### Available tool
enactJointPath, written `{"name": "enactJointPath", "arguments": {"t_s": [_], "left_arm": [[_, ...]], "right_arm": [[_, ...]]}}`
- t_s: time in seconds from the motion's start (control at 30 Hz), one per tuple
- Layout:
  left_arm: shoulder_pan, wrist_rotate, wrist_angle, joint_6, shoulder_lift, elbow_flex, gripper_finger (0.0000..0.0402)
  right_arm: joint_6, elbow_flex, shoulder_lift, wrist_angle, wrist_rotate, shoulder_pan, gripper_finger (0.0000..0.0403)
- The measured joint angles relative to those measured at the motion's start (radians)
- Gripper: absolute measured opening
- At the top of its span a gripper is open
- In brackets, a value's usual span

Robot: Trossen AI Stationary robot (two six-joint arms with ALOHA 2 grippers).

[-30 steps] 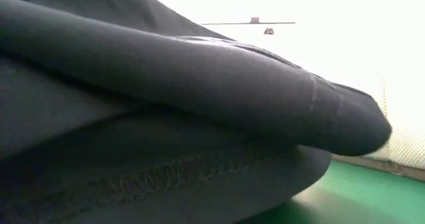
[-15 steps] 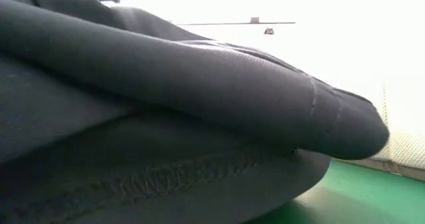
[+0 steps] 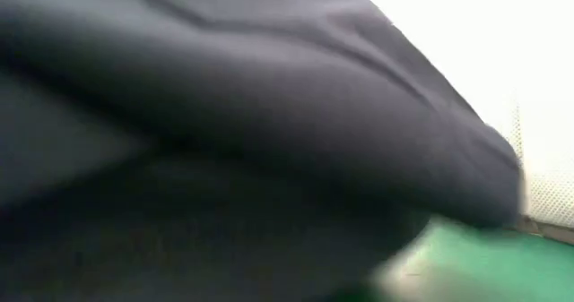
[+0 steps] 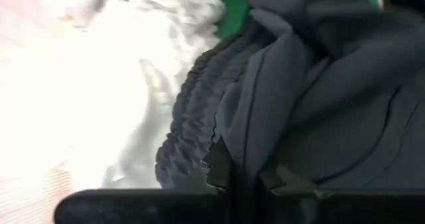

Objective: Pick and place trash into bin
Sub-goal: Put the black shorts into the white fabric storage bin

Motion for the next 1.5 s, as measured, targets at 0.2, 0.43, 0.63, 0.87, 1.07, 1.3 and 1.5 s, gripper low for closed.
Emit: {"name": "enactJointPath", "arguments": {"t_s": [0.2, 0.43, 0.63, 0.87, 1.07, 1.3, 1.5], "left_arm": [[-0.013, -0.122, -0.089, 0.065, 0.001, 0.094, 0.0], [-0.018, -0.198, -0.097, 0.198, 0.001, 0.232, 0.0], [-0.018, -0.283, -0.106, 0.334, 0.001, 0.364, 0.0], [-0.018, -0.358, -0.106, 0.413, 0.001, 0.513, 0.0], [-0.016, -0.444, -0.092, 0.499, 0.001, 0.621, 0.0], [-0.016, -0.474, -0.036, 0.609, 0.002, 0.732, 0.0], [-0.016, -0.488, 0.074, 0.712, 0.002, 0.801, 0.0]], "right_arm": [[-0.001, 0.0, 0.0, -0.001, 0.0, 0.0, 0.0013], [-0.005, 0.0, 0.0, -0.003, 0.0, 0.0, 0.0013], [-0.004, 0.0, 0.0, -0.003, 0.0, 0.0, 0.0013], [-0.015, 0.025, -0.045, -0.033, -0.011, 0.0, 0.0013], [-0.026, 0.084, -0.091, -0.06, -0.118, 0.0, 0.0013], [0.015, 0.118, -0.114, -0.133, -0.138, 0.0, 0.0013], [0.039, 0.117, -0.114, -0.168, -0.138, 0.0, 0.0013]]}}
